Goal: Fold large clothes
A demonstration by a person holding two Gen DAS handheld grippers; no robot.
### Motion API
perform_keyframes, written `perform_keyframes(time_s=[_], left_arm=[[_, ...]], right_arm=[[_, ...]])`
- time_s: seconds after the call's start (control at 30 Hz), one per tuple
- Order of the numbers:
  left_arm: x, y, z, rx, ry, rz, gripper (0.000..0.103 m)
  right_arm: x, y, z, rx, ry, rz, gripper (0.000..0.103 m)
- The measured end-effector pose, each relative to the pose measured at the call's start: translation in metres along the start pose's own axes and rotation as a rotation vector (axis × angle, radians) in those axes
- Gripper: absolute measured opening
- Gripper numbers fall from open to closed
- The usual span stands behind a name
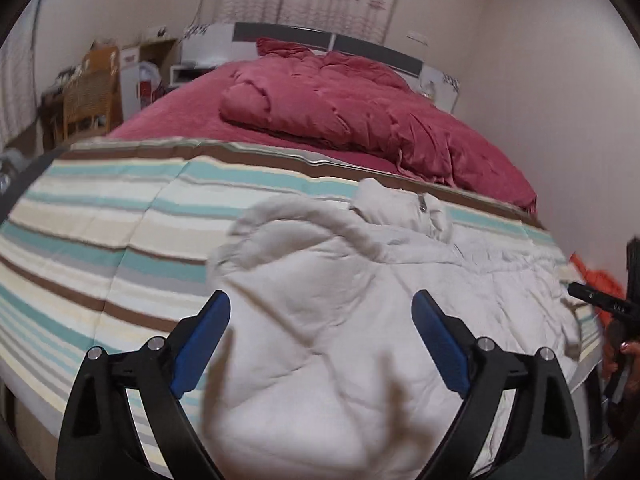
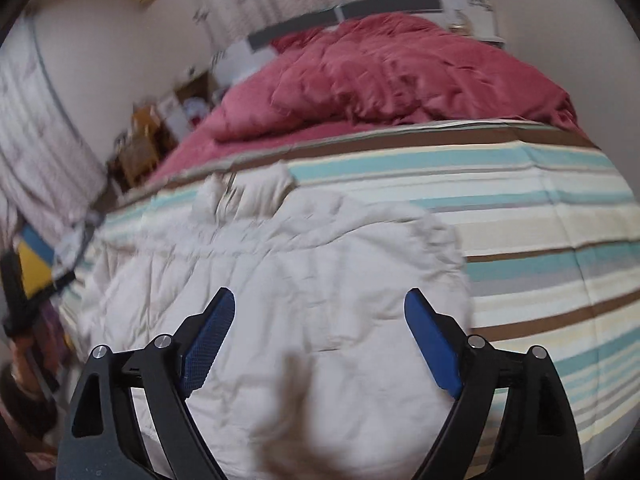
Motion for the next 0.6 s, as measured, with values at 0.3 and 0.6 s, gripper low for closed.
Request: perform_keyframes(time_s=[0.3,0.6], left_arm=[[-0.079,-0.033,-0.041,0.146,-0.127,0.055,0.086],[-0.087,-0.011,-0.040,0.112,-0.099,-0.024,0.014]], right_arm=[[0.022,-0.054,-0.031,0.136,0.075,-0.157,0.085],[0.031,-0.041,-0.031,0.083,0.085,-0.100,0.011]])
Point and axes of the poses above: each gripper's, at about its wrist camera, not at the fingertips, and y roughly against the way its jaws point, x to its left, z to its top, the point moved 10 cm from there along -y, roughly the way its jaws point, and after that the axes turned 2 degrees about -x, right-handed, at the moved point
